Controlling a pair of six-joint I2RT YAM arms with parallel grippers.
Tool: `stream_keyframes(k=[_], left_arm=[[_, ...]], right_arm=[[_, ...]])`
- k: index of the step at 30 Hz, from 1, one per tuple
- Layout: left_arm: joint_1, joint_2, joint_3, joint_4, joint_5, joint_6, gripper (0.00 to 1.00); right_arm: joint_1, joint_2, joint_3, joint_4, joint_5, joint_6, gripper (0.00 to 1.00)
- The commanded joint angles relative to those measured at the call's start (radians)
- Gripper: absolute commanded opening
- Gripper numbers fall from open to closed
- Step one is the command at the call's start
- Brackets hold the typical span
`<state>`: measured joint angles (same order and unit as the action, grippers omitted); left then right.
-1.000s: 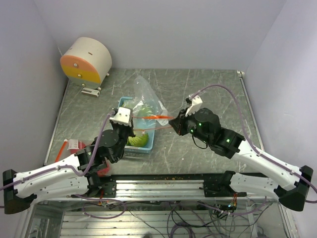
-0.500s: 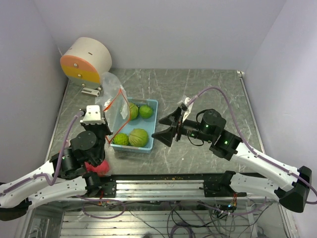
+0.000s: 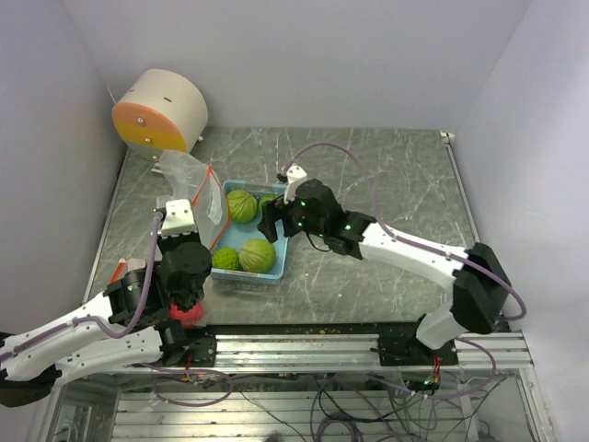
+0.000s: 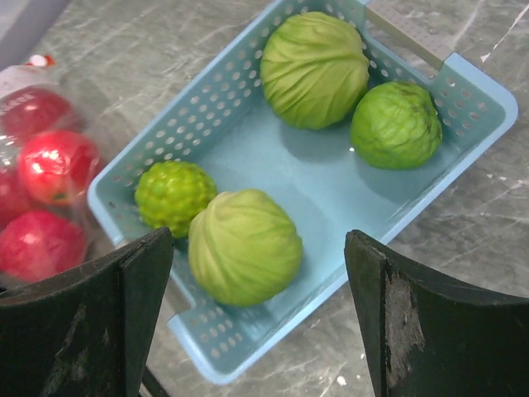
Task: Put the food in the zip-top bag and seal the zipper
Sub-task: Pick up the fake vegetable from the bin.
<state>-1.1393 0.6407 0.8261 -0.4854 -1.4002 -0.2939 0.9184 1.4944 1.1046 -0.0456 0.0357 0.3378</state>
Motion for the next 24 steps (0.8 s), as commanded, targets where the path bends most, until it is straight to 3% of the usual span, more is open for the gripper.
stream_keyframes(k=[1,5,9,11,19,23,24], left_arm=[[0.005,0.014,-0.012,-0.088,-0.057,-0.1,0.07],[0.004,0.018,-0.028,-0.083,-0.054,-0.115,0.07],[0.004,-0.002,-0.038,-0.058,-0.038,-0.096,0.07],[0.004,-0.017,-0.048,-0.034,-0.032,-0.077,0.07],[0.004,-0.035,-0.069,0.008,-0.018,-0.043,0.07],[0.004,-0.028,-0.061,-0.015,-0.019,-0.063,0.07],[0.004,-0.029,-0.061,-0.013,-0.018,-0.062,0.07]], right_arm=[[0.014,0.125,0.104,-0.059,0.041,-0.024,0.85],[0.034,0.233,0.128,-0.053,-0.009,-0.036,0.87],[0.042,0.327,0.145,-0.072,-0.045,-0.053,0.99],[0.045,0.365,0.163,-0.089,-0.08,-0.069,1.0],[0.049,0.455,0.175,-0.103,-0.134,-0.095,1.0],[0.051,0.486,0.18,-0.128,-0.152,-0.097,0.92],[0.051,0.485,0.172,-0.125,-0.152,-0.096,0.86]])
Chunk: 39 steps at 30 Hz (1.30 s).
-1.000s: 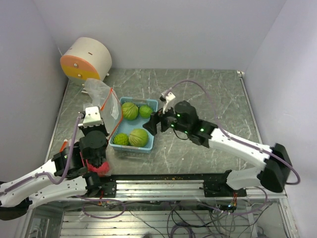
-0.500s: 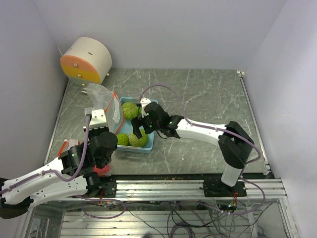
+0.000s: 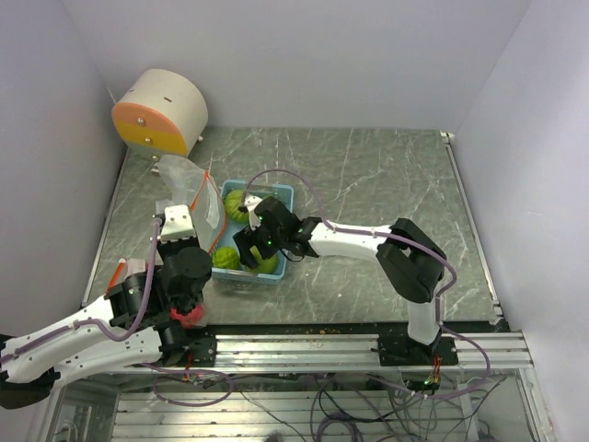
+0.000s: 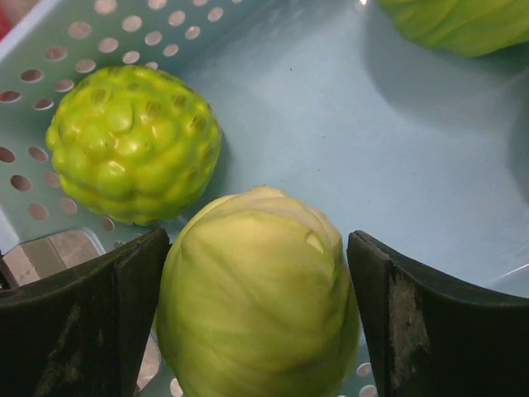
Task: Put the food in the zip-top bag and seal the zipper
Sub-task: Pick up the fake vegetable from the bin, then place the fake vegetable in the zipper food storage bag.
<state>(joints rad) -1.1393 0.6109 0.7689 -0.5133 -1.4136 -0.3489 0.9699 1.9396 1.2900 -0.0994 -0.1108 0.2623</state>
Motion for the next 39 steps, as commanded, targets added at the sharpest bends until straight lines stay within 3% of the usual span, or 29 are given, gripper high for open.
stream_keyframes(k=[1,6,8,17,28,33,39], left_arm=[[0.004,0.001,-0.005,0.019,-0.004,-0.004,0.07],[0.003,-0.002,-0.011,0.036,0.0,0.013,0.07],[0.004,0.001,-0.005,0.026,-0.001,0.005,0.07],[0.003,0.017,0.0,0.024,0.048,-0.009,0.07],[0.005,0.022,-0.113,0.304,0.311,0.03,0.07],[0.006,0.096,-0.134,0.375,0.357,-0.004,0.07],[0.005,0.201,-0.12,0.434,0.404,-0.027,0.07]], right_arm=[[0.0,0.037,-0.021,-0.068,-0.004,-0.021,0.77],[0.0,-0.043,-0.049,-0.045,0.026,-0.016,0.27],[0.0,-0.092,-0.057,-0.026,0.045,-0.014,0.18],[-0.001,-0.402,-0.153,0.11,0.061,-0.003,0.13],[-0.002,-0.837,-0.364,0.366,-0.117,0.033,0.13],[-0.002,-0.895,-0.394,0.464,-0.194,0.105,0.12],[-0.002,-0.855,-0.438,0.669,-0.231,0.211,0.1]])
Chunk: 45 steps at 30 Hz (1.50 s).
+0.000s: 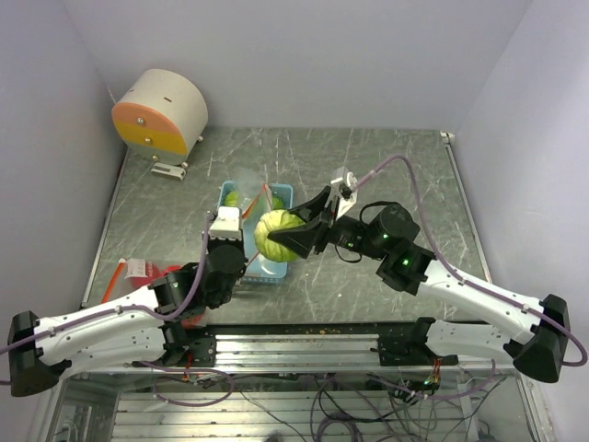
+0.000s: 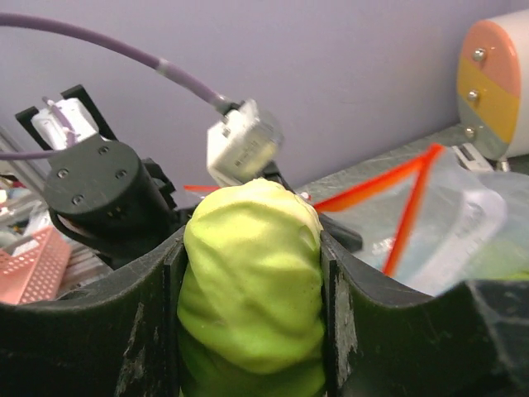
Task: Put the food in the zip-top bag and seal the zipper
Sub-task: Place the fake vegetable in the zipper food storage bag.
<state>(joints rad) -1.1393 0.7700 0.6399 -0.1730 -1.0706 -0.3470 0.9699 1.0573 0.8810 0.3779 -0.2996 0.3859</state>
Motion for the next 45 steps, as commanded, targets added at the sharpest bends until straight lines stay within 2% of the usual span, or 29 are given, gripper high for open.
stream_keyframes(k=[1,8,11,17,29,32,35,40,45], left_arm=[[0.006,0.055,0.014,0.099,0.069,-0.032,0.07],[0.006,0.007,0.028,0.093,0.15,-0.076,0.07],[0.006,-0.052,0.013,0.107,0.19,-0.099,0.07],[0.005,-0.125,0.004,0.107,0.259,-0.137,0.07],[0.005,0.047,0.014,0.291,0.393,-0.148,0.07],[0.006,0.068,0.04,0.28,0.419,-0.156,0.07],[0.006,0.06,0.043,0.28,0.444,-0.175,0.07],[0.006,0.022,0.022,0.28,0.472,-0.213,0.07],[0.005,0.017,0.005,0.285,0.483,-0.234,0.07]], right_arm=[[-0.002,0.04,-0.032,0.213,-0.033,0.093,0.1],[-0.001,0.098,-0.083,0.292,0.143,0.095,0.07],[0.0,0.122,-0.087,0.268,0.206,0.078,0.04],[0.019,0.161,-0.071,0.159,0.433,0.024,0.03],[0.186,0.287,0.08,0.017,0.893,-0.055,0.04],[0.208,0.314,0.082,0.042,1.033,-0.055,0.05],[0.213,0.35,0.061,0.14,1.144,-0.083,0.07],[0.213,0.395,0.045,0.362,1.124,-0.129,0.07],[0.214,0.47,0.146,0.361,1.06,-0.15,0.08]])
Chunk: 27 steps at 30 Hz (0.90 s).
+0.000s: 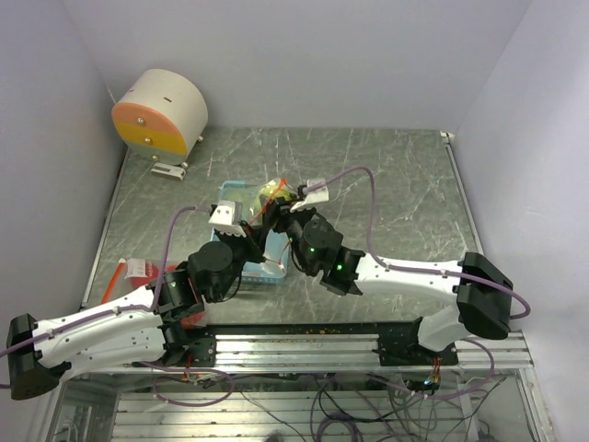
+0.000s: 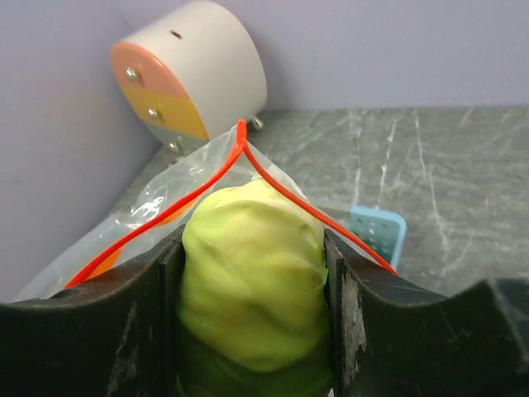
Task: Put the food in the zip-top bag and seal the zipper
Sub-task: Place the fake vegetable in the zipper food storage bag.
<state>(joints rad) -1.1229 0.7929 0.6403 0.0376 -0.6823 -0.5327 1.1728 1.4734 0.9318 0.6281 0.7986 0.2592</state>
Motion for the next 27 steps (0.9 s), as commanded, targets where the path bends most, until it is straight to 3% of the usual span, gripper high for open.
stream_keyframes(k=[1,3,8,10,19,23,27], left_arm=[[-0.011,-0.007,0.008,0.07,0.094,-0.047,0.07],[-0.011,-0.012,0.023,0.049,0.085,-0.036,0.07],[-0.011,-0.028,0.052,0.003,0.009,0.029,0.07],[-0.011,-0.03,0.07,-0.023,-0.027,0.064,0.07],[-0.011,-0.043,0.155,-0.138,-0.17,0.157,0.07],[-0.011,-0.06,0.173,-0.146,-0.183,0.185,0.07],[-0.011,-0.066,0.188,-0.15,-0.183,0.202,0.07]], right_arm=[[0.012,0.067,0.111,0.09,-0.044,-0.029,0.1],[0.014,0.069,0.117,0.047,-0.061,-0.024,0.19],[0.014,-0.019,0.089,-0.104,-0.21,-0.015,0.64],[0.014,-0.076,0.086,-0.18,-0.275,-0.023,0.74],[0.012,-0.328,0.078,-0.365,-0.458,-0.081,0.98],[0.012,-0.381,0.075,-0.398,-0.485,-0.085,0.99],[0.012,-0.369,0.096,-0.485,-0.383,-0.064,0.99]])
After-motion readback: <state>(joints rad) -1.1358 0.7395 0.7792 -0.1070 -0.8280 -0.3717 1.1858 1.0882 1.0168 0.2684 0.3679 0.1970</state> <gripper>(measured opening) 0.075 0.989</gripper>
